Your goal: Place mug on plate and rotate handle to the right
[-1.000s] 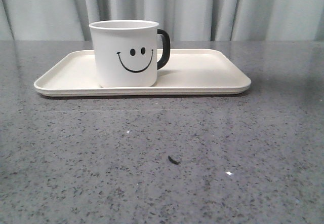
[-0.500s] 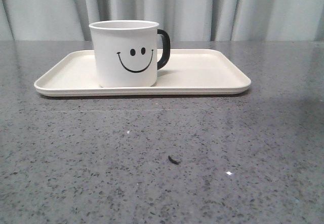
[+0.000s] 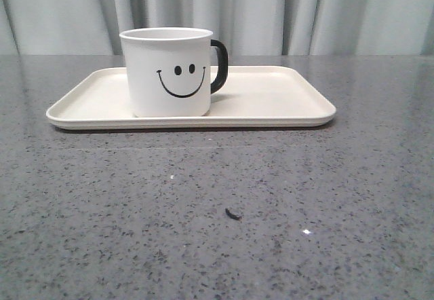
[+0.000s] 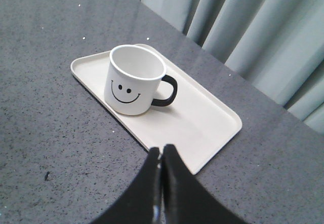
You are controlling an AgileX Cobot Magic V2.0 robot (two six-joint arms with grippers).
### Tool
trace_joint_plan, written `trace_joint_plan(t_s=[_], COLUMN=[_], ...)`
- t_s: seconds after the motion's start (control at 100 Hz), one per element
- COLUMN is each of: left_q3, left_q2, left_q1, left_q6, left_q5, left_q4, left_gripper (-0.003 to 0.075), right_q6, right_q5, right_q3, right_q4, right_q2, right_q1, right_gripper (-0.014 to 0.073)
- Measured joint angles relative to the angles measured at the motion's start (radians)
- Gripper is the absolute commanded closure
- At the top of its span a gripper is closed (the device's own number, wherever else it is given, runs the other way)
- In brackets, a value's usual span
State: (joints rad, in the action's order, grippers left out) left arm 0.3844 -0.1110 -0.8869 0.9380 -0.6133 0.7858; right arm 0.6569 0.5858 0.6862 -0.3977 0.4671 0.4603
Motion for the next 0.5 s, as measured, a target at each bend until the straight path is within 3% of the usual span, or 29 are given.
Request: trace_joint_plan(t_s=[0.26, 0.5], left_q3=[-0.058, -0.061], left_q2=[0.050, 0.050], left_q1=[0.000, 0.000], left_q6=[0.000, 0.000], left_q5=[0.000, 0.000], left_q4=[-0.041, -0.050], left_gripper=[0.0739, 0.0739], right_q6=[-0.006, -0.006], right_q5=[-0.038, -0.056], right_q3=[-0.126, -0.146], right_q4=[-0.002, -0.007], right_q2=[-0.236, -0.313], right_q1=[0.000, 0.000], right_gripper=[0.0654, 0.0654])
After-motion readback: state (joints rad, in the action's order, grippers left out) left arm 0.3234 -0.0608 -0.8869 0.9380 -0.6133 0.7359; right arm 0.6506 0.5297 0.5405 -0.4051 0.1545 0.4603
